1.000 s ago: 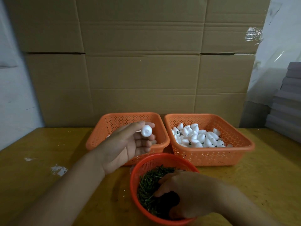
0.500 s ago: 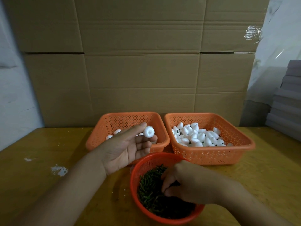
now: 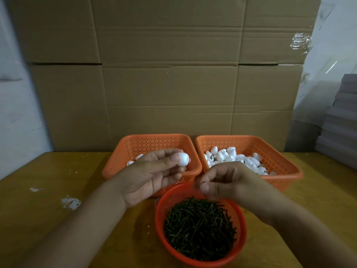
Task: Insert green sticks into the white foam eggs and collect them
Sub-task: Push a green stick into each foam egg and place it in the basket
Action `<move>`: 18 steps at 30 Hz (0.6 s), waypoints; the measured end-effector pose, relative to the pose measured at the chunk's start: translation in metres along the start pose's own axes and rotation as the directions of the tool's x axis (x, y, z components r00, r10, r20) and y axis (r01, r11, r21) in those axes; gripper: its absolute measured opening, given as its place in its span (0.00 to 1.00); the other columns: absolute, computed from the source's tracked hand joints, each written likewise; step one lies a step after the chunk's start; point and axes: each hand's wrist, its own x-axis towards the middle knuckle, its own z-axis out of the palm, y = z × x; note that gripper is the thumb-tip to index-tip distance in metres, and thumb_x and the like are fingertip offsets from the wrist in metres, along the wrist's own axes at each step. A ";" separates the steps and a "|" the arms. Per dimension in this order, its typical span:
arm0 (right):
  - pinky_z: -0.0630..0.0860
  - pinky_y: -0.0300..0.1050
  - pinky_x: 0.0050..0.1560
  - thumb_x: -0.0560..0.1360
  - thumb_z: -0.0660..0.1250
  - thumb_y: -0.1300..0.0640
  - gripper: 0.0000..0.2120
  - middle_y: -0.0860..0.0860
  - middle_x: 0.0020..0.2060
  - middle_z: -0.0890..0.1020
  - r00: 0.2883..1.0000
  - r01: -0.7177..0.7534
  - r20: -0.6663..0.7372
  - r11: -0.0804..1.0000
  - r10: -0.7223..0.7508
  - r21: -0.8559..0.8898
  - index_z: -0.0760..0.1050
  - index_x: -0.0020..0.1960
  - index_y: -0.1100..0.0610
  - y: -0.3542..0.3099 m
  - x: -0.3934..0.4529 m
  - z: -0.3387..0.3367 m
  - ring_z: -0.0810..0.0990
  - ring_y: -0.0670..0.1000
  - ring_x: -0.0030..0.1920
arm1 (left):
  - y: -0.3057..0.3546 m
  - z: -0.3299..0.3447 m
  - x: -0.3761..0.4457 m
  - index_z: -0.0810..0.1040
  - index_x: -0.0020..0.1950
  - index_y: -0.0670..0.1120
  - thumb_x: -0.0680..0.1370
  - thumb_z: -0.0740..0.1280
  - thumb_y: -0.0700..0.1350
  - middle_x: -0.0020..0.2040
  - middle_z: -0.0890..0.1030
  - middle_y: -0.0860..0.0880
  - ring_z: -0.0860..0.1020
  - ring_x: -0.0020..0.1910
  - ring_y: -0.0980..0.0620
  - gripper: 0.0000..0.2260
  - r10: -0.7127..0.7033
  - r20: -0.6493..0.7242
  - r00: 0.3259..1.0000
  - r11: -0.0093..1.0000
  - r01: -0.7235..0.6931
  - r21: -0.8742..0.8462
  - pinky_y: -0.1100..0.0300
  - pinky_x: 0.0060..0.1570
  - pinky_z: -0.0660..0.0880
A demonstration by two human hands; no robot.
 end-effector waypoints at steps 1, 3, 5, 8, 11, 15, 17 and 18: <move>0.79 0.38 0.43 0.70 0.74 0.58 0.05 0.56 0.41 0.86 0.999 0.015 -0.042 0.997 -0.012 0.080 0.84 0.43 0.58 -0.003 -0.001 -0.001 0.83 0.49 0.41 | 0.001 0.001 -0.001 0.86 0.50 0.44 0.69 0.76 0.40 0.49 0.84 0.41 0.84 0.43 0.51 0.10 0.005 -0.001 1.000 1.000 -0.005 0.007 0.61 0.41 0.82; 0.77 0.37 0.38 0.66 0.75 0.55 0.07 0.53 0.36 0.83 0.990 0.038 -0.144 0.968 -0.002 0.249 0.85 0.41 0.57 -0.007 -0.001 -0.003 0.80 0.47 0.36 | 0.002 0.003 -0.003 0.86 0.50 0.44 0.68 0.76 0.39 0.49 0.84 0.41 0.84 0.45 0.49 0.12 0.013 -0.001 1.000 1.000 -0.013 0.024 0.60 0.43 0.82; 0.78 0.36 0.36 0.65 0.75 0.55 0.09 0.52 0.34 0.82 0.976 0.064 -0.215 0.909 0.028 0.411 0.86 0.43 0.58 -0.007 0.001 -0.004 0.80 0.46 0.35 | 0.002 0.005 -0.005 0.84 0.52 0.44 0.69 0.75 0.37 0.50 0.84 0.40 0.85 0.47 0.48 0.12 0.021 0.015 1.000 0.999 -0.022 0.034 0.60 0.45 0.82; 0.80 0.36 0.38 0.67 0.72 0.59 0.09 0.56 0.37 0.84 0.955 0.112 -0.293 0.862 0.044 0.494 0.86 0.45 0.60 -0.006 0.004 -0.005 0.83 0.47 0.37 | 0.002 0.011 -0.008 0.84 0.52 0.44 0.70 0.75 0.36 0.53 0.84 0.39 0.85 0.50 0.46 0.12 0.042 0.044 0.998 0.996 -0.046 0.073 0.61 0.46 0.81; 0.81 0.37 0.39 0.67 0.73 0.61 0.07 0.59 0.40 0.86 0.943 0.151 -0.333 0.872 0.016 0.466 0.86 0.44 0.60 -0.006 0.003 -0.002 0.85 0.50 0.39 | 0.001 0.017 -0.010 0.85 0.51 0.45 0.68 0.76 0.37 0.56 0.84 0.38 0.85 0.51 0.46 0.12 0.075 0.056 0.996 0.990 -0.081 0.117 0.61 0.47 0.81; 0.80 0.38 0.39 0.67 0.73 0.58 0.07 0.60 0.42 0.86 0.934 0.149 -0.357 0.914 -0.005 0.376 0.86 0.44 0.59 -0.006 0.002 0.002 0.85 0.51 0.39 | 0.001 0.019 -0.010 0.86 0.50 0.47 0.68 0.77 0.38 0.55 0.84 0.40 0.85 0.51 0.46 0.12 0.102 0.053 0.993 0.984 -0.109 0.141 0.61 0.47 0.81; 0.79 0.37 0.37 0.68 0.72 0.57 0.07 0.58 0.42 0.87 0.933 0.140 -0.360 0.936 -0.015 0.324 0.86 0.44 0.58 -0.008 0.001 0.004 0.85 0.50 0.39 | 0.001 0.020 -0.010 0.86 0.50 0.48 0.67 0.78 0.39 0.54 0.85 0.40 0.85 0.52 0.46 0.12 0.114 0.048 0.992 0.979 -0.121 0.165 0.61 0.47 0.81; 0.78 0.37 0.35 0.69 0.72 0.56 0.07 0.57 0.42 0.87 0.931 0.138 -0.364 0.944 -0.021 0.300 0.86 0.44 0.57 -0.008 0.001 0.005 0.84 0.49 0.39 | 0.001 0.020 -0.010 0.86 0.50 0.48 0.67 0.78 0.40 0.54 0.85 0.41 0.85 0.52 0.46 0.12 0.119 0.044 0.992 0.977 -0.125 0.174 0.61 0.47 0.81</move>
